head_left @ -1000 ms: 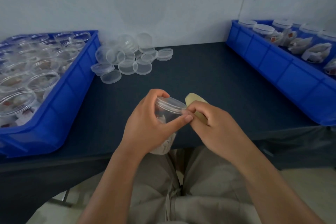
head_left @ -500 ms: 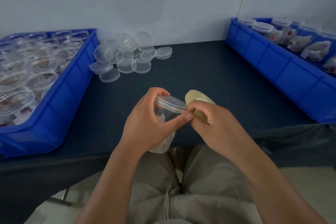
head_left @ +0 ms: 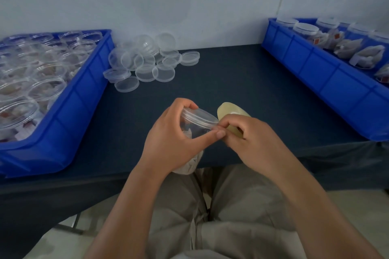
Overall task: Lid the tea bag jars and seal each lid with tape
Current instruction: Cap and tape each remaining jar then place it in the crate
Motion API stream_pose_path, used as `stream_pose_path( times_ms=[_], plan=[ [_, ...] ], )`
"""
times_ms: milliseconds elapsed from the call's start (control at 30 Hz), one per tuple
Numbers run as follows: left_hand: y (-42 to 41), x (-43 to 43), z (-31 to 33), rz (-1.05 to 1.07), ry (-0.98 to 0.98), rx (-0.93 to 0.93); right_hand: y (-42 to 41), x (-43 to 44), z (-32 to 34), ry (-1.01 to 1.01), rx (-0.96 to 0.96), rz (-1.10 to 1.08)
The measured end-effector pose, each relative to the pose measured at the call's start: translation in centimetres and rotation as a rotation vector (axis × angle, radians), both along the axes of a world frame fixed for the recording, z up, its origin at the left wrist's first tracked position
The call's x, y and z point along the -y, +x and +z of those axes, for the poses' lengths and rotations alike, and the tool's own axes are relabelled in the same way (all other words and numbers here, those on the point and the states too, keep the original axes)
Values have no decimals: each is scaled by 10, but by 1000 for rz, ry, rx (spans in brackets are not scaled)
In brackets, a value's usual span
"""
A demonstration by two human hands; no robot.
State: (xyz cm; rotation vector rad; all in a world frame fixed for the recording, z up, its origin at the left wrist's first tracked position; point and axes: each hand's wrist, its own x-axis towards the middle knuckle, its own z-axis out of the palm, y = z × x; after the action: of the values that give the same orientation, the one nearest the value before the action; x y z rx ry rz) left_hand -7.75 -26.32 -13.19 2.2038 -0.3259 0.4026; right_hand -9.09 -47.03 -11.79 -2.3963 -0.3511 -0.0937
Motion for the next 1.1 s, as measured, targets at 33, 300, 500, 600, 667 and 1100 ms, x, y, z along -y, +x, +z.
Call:
stream_pose_path(
  times_ms=[33, 300, 500, 600, 667, 1100],
  plan=[
    [0, 0, 0, -2, -4, 2, 0, 1, 0, 6, -8, -4],
    [3, -6, 2, -67, -95, -101, -3, 1, 0, -30, 19, -14],
    [5, -16, -3, -13, -258, -214, 1, 4, -1, -27, -7, -57],
    [6, -21, -3, 33, -243, -250, 0, 13, 5, 24, -74, -13],
    [4, -18, -2, 47, -205, -232, -4, 13, 6, 21, -119, 40],
    [-4, 1, -1, 90, 14, -45, -10, -3, 3, -60, -61, 70]
  ],
)
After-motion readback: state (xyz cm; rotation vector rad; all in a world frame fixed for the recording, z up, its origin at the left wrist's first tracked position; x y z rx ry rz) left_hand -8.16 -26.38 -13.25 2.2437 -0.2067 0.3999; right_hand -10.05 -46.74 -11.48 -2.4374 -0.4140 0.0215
